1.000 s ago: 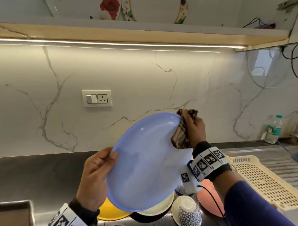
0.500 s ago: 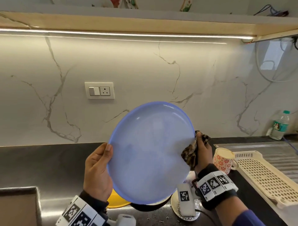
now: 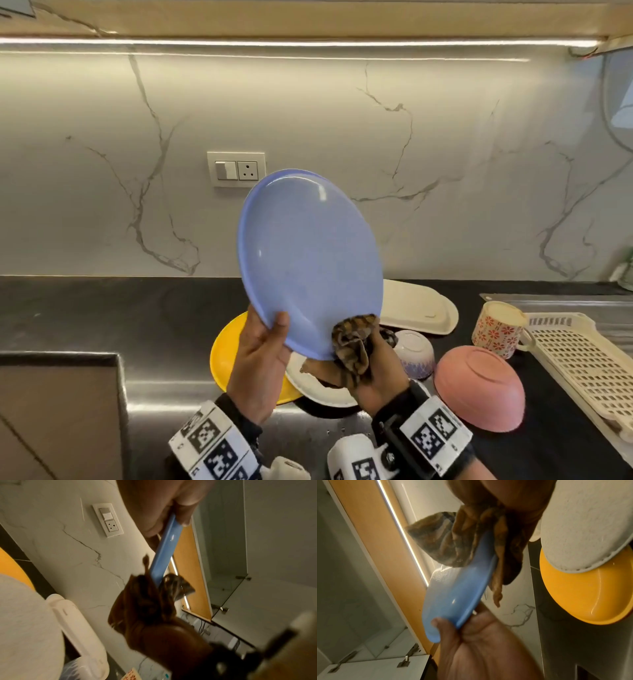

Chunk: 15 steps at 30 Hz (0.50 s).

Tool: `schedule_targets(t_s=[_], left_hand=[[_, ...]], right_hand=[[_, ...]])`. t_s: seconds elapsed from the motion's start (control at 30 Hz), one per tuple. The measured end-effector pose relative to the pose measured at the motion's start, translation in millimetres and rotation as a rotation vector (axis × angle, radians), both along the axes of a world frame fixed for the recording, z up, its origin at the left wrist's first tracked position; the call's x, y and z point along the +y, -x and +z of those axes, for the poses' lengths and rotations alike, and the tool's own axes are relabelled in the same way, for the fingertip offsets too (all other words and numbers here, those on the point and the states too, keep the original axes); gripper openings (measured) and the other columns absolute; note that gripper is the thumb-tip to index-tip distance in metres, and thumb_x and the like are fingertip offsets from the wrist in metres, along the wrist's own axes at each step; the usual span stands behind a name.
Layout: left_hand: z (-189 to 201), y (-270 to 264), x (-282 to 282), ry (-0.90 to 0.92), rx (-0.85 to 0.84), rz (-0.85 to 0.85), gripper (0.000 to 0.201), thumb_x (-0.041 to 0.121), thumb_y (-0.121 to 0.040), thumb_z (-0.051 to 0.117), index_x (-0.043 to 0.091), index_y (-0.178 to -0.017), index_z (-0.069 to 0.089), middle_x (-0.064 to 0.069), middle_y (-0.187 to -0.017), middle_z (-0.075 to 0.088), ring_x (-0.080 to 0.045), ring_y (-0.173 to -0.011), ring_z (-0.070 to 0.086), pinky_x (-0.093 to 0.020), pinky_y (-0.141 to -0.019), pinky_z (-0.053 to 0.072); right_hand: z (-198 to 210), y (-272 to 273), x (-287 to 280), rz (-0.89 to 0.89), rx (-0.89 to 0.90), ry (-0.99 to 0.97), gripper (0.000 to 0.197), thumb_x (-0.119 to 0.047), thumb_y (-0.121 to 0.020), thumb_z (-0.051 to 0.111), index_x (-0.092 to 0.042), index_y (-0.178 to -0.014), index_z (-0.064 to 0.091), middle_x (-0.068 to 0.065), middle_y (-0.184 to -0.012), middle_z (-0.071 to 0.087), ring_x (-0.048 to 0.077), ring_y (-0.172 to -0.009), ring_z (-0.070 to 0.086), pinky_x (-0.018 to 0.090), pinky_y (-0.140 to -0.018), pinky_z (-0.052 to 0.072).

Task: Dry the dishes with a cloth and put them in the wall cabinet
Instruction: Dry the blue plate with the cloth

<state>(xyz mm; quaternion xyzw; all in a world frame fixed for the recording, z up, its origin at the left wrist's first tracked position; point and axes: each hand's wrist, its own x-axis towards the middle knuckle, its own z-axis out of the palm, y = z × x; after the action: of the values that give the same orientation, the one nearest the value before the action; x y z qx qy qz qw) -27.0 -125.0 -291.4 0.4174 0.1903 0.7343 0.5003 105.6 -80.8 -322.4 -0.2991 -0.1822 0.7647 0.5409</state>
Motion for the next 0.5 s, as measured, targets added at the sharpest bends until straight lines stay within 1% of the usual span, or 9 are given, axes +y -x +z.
schedule_targets(t_s=[0.03,0.07,0.13,0.17,0.23,0.27,0.3,0.43,0.5], left_hand=[[-6,-1,0,0.009,0.036,0.000,0.062,0.037,-0.062,0.083,0.026,-0.118,0.061,0.001,-0.118,0.066,-0.021,-0.107,0.062,-0.029,-0.079,0.054],[-9,-1,-1,0.026,0.090,0.015,0.058,0.034,-0.064,0.080,0.029,-0.118,0.060,0.002,-0.114,0.068,-0.025,-0.099,0.061,-0.032,-0.072,0.053],[-15,1,-3,0.049,0.227,0.091,0.050,0.035,-0.067,0.072,0.033,-0.116,0.060,0.003,-0.105,0.069,-0.025,-0.087,0.057,-0.029,-0.060,0.049],[-17,4,-3,0.036,0.286,0.129,0.049,0.039,-0.067,0.071,0.031,-0.115,0.060,0.003,-0.105,0.069,-0.022,-0.086,0.061,-0.026,-0.061,0.051],[-18,9,-3,-0.029,0.396,0.186,0.048,0.048,-0.067,0.071,0.027,-0.109,0.061,0.007,-0.105,0.070,-0.010,-0.090,0.066,-0.019,-0.069,0.053],[-17,12,-3,-0.059,0.437,0.208,0.046,0.053,-0.068,0.070,0.028,-0.105,0.063,0.011,-0.103,0.071,-0.007,-0.092,0.065,-0.019,-0.072,0.053],[-17,16,-2,-0.081,0.468,0.233,0.042,0.055,-0.068,0.069,0.030,-0.102,0.065,0.016,-0.101,0.071,-0.003,-0.092,0.065,-0.019,-0.074,0.053],[-21,39,3,-0.132,0.618,0.357,0.030,0.063,-0.073,0.060,0.051,-0.100,0.063,0.027,-0.094,0.068,0.008,-0.087,0.060,-0.013,-0.076,0.048],[-24,51,2,-0.143,0.723,0.406,0.029,0.065,-0.077,0.054,0.056,-0.105,0.058,0.029,-0.095,0.066,0.007,-0.085,0.060,-0.016,-0.075,0.051]], right_hand=[[1,5,-1,0.017,-0.009,0.014,0.078,-0.054,-0.080,0.058,0.004,-0.130,0.045,0.007,-0.099,0.061,0.027,-0.080,0.057,0.048,-0.085,0.052],[2,10,-2,0.059,-0.008,0.017,0.081,-0.053,-0.079,0.058,0.002,-0.136,0.040,0.008,-0.113,0.057,0.031,-0.096,0.056,0.050,-0.102,0.041],[-4,15,0,0.148,0.002,0.037,0.059,-0.047,-0.094,0.040,-0.001,-0.130,0.049,0.014,-0.126,0.054,0.032,-0.119,0.052,0.047,-0.110,0.033],[-1,17,-1,0.171,0.008,0.063,0.055,-0.043,-0.098,0.033,-0.001,-0.125,0.054,0.017,-0.125,0.057,0.030,-0.116,0.056,0.044,-0.105,0.040],[3,16,-3,0.236,0.002,0.082,0.051,-0.037,-0.098,0.033,0.001,-0.107,0.066,0.020,-0.108,0.066,0.029,-0.089,0.069,0.043,-0.074,0.058],[4,15,-3,0.266,-0.010,0.074,0.051,-0.037,-0.094,0.037,0.002,-0.099,0.070,0.020,-0.098,0.068,0.029,-0.077,0.070,0.043,-0.060,0.058],[2,13,-3,0.299,-0.042,0.063,0.050,-0.037,-0.091,0.040,0.003,-0.096,0.070,0.020,-0.090,0.068,0.029,-0.070,0.069,0.041,-0.055,0.057],[-12,3,3,0.330,-0.228,0.078,0.038,-0.021,-0.092,0.048,0.005,-0.076,0.070,0.018,-0.069,0.068,0.025,-0.056,0.067,0.029,-0.053,0.056],[-25,1,8,0.345,-0.375,0.115,0.032,-0.020,-0.092,0.052,0.006,-0.083,0.069,0.020,-0.079,0.069,0.029,-0.069,0.067,0.035,-0.070,0.055]])
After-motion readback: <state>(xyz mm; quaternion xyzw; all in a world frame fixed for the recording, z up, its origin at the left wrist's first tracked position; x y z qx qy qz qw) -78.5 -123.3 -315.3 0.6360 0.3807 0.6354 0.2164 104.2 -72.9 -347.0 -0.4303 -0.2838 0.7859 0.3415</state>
